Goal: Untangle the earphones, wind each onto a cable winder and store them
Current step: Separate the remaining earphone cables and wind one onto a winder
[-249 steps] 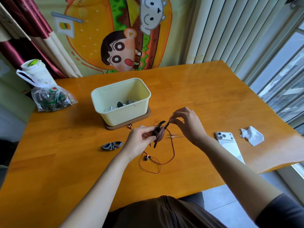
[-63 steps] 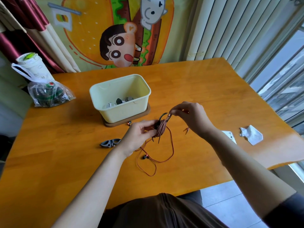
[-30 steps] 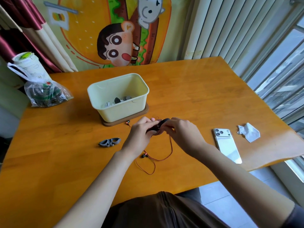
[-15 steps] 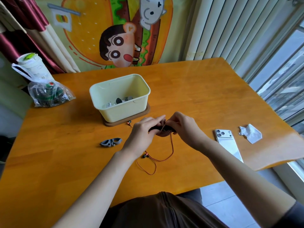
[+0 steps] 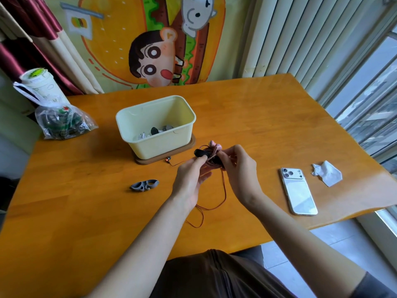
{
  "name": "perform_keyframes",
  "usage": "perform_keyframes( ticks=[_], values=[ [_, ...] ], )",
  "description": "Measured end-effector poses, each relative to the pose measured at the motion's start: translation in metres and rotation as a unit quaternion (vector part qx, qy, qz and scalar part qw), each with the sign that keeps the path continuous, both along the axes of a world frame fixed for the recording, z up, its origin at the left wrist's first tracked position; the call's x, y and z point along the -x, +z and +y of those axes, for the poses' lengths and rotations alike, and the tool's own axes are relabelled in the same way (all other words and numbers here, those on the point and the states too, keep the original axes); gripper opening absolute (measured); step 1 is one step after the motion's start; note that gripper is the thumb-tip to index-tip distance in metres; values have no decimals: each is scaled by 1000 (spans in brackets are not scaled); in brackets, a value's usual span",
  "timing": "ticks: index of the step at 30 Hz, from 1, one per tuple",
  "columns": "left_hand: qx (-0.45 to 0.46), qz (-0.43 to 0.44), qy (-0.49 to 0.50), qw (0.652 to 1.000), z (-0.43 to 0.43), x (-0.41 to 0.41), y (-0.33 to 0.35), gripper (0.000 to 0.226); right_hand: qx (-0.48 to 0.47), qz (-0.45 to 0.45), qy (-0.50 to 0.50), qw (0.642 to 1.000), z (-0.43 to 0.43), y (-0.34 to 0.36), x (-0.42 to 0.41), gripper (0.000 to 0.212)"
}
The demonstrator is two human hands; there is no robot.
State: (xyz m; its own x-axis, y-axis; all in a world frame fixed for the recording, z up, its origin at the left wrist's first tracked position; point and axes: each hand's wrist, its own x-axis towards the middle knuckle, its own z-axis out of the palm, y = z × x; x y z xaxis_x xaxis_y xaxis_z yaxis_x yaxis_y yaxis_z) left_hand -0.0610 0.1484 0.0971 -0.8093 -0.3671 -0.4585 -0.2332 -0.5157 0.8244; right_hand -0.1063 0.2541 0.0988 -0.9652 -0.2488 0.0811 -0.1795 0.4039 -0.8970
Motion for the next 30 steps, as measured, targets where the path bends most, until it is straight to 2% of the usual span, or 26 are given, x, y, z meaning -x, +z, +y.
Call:
perform_keyframes(
  ticks=[4,7,9,13,16,18,26,30],
  values=[
    [39,37,-20,998,2,-1,5,26,-54,3,12,998,2,-3,-3,12],
    [72,67,-49,994,-4,-2,6,33,-155,42,5,987,5,0,-2,19],
    [88,85,-65,990,-7,-3,6,38,-188,81,-9,979,6,4,0,22],
    [158,77,-67,982,-10,1,2,39,-185,120,-22,975,3,9,0,23],
    [251,61,-77,963,-12,4,-5,36,-148,139,-13,979,2,7,0,24],
    [274,57,-81,957,-12,3,-6,36,-118,138,0,983,3,6,1,24],
    [183,106,-44,976,-8,-5,-1,26,-77,129,29,988,3,8,1,18],
    [121,121,-24,985,-10,-6,-2,32,-15,52,29,998,2,12,2,16]
  ],
)
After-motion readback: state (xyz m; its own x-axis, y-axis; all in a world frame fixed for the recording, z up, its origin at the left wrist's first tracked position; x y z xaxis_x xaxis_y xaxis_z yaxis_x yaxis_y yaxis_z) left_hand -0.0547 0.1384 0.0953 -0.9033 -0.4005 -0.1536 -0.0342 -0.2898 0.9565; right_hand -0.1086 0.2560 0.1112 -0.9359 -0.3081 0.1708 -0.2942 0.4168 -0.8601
